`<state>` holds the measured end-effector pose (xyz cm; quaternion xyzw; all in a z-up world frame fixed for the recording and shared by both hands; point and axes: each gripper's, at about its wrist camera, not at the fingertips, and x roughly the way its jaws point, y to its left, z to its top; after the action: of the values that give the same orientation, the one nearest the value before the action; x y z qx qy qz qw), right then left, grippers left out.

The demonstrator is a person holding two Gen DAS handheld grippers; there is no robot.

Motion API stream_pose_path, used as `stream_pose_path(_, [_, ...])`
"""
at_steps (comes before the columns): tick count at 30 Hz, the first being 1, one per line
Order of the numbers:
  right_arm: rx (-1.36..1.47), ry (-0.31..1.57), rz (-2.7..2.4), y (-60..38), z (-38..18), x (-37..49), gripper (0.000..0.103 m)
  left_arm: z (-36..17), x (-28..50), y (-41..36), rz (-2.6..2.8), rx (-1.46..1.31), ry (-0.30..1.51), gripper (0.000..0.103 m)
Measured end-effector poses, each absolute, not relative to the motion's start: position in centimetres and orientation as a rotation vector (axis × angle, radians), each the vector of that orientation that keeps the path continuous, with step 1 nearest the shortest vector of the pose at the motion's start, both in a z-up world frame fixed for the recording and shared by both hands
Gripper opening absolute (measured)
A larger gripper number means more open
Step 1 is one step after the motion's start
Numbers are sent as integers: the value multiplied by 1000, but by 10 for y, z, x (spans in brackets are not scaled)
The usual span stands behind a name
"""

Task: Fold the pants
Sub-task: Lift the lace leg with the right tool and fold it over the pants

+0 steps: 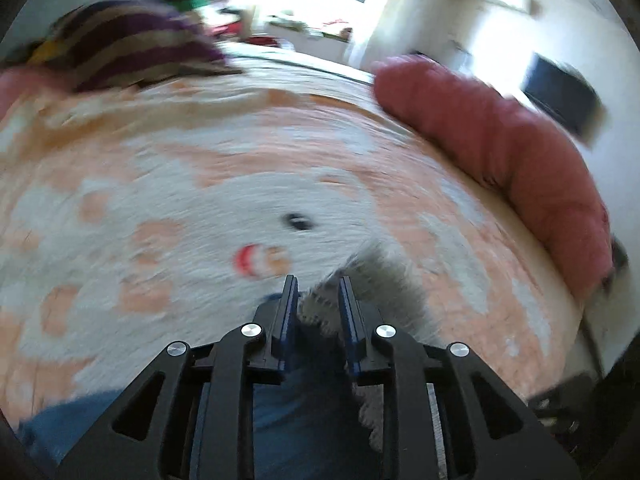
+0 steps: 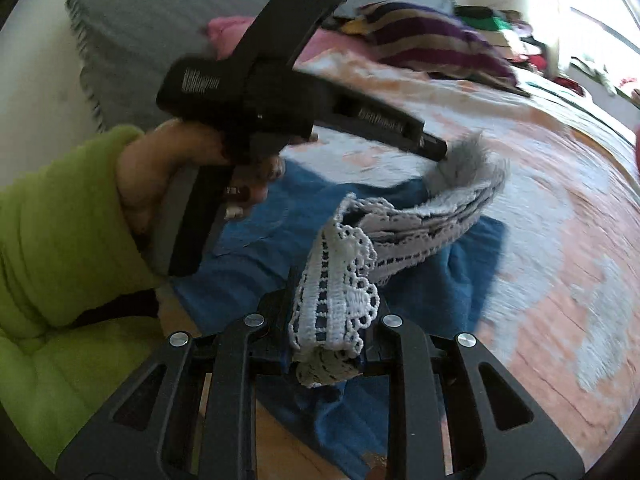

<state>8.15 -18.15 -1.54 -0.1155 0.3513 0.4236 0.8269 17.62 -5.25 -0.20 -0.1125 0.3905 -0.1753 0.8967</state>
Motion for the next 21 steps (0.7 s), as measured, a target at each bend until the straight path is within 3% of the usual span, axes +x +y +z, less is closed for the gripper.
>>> stream_pose_path(3, [-361, 731, 903, -157, -24, 68, 17, -5, 167, -4, -290, -407, 814, 31])
stream_pose_path(7, [-394, 727, 979, -140, -27, 53, 24, -11, 149, 33, -251, -495, 806, 33])
stream_pose_path(11, [-357, 705, 1052, -150, -11, 42, 40, -20, 138, 44, -267, -542, 828, 45])
stream_pose_path(15, [-322, 670, 1009, -176, 8, 39, 49, -32, 139, 35, -292, -544, 872, 45])
stream_pose_path(21, [-391, 713, 882, -221, -8, 35, 50, -48, 138, 8, -339, -517, 973, 46])
